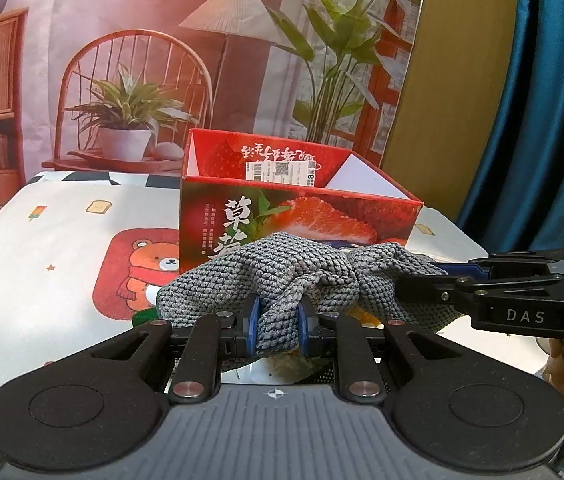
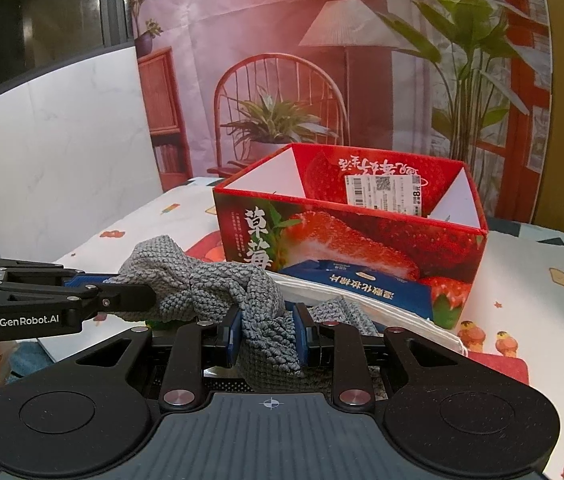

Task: Organize soft objects
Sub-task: 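Carry the grey cloth over the red box and open the left tool, then move the left tool to the blue-and-white cotton pad bag and grasp it, then lift the cotton pad bag with the left tool toward the red box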

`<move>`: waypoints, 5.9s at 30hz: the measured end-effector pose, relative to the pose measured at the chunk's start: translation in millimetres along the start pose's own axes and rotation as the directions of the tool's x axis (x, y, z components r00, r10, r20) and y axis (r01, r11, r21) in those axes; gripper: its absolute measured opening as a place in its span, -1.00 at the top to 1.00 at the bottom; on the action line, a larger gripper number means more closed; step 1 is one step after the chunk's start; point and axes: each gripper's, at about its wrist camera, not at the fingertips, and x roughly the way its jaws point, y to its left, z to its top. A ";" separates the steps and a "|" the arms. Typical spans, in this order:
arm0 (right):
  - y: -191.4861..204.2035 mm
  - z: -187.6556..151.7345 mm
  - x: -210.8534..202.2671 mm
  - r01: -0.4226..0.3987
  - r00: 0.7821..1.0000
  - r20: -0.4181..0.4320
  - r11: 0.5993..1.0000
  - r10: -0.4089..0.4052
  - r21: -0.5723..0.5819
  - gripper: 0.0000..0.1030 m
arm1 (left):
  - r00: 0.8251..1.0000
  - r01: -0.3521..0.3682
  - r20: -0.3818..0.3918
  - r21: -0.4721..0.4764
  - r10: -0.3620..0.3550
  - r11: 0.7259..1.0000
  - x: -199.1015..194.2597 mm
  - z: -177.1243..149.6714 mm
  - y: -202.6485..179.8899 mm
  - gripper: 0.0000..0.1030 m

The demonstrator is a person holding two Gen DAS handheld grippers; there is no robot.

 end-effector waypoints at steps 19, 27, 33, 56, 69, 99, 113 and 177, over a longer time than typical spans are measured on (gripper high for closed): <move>-20.3 83.8 -20.4 -0.019 0.990 0.140 1.000 0.021 -0.012 0.53 | 0.987 -0.013 0.160 0.103 -0.004 0.995 -6.1 104.8 -19.9 0.61; -66.0 132.6 6.6 0.012 0.985 0.170 1.000 -0.010 -0.011 0.53 | 0.989 0.014 0.146 0.145 -0.036 0.989 41.1 151.6 -26.9 0.60; -105.9 144.6 51.1 0.017 0.992 0.126 0.999 -0.022 0.043 0.53 | 0.998 0.036 0.051 0.125 -0.043 0.991 102.3 162.0 -21.4 0.60; -163.9 108.2 165.9 0.028 0.992 -0.127 0.977 -0.001 0.212 0.40 | 0.963 0.049 -0.267 0.062 -0.030 0.997 208.7 136.9 17.2 0.33; -146.4 109.0 128.8 0.065 0.998 -0.026 0.985 -0.061 0.161 -0.29 | 0.979 0.056 -0.198 0.052 -0.045 0.997 164.0 137.7 11.9 -0.09; -74.7 -36.3 66.4 0.131 0.991 -0.008 0.977 -0.131 0.166 -0.42 | 0.981 0.041 -0.191 0.007 -0.039 0.999 106.7 29.8 -24.8 -0.05; -70.2 -37.9 75.6 0.108 0.994 0.004 0.985 -0.109 0.134 -0.48 | 0.982 0.055 -0.184 0.014 -0.052 0.998 111.7 9.2 -20.5 0.45; -81.6 -43.2 71.9 0.037 0.999 -0.007 0.974 -0.036 0.224 0.00 | 0.980 0.027 -0.193 -0.113 -0.048 0.993 108.3 1.5 -2.2 0.35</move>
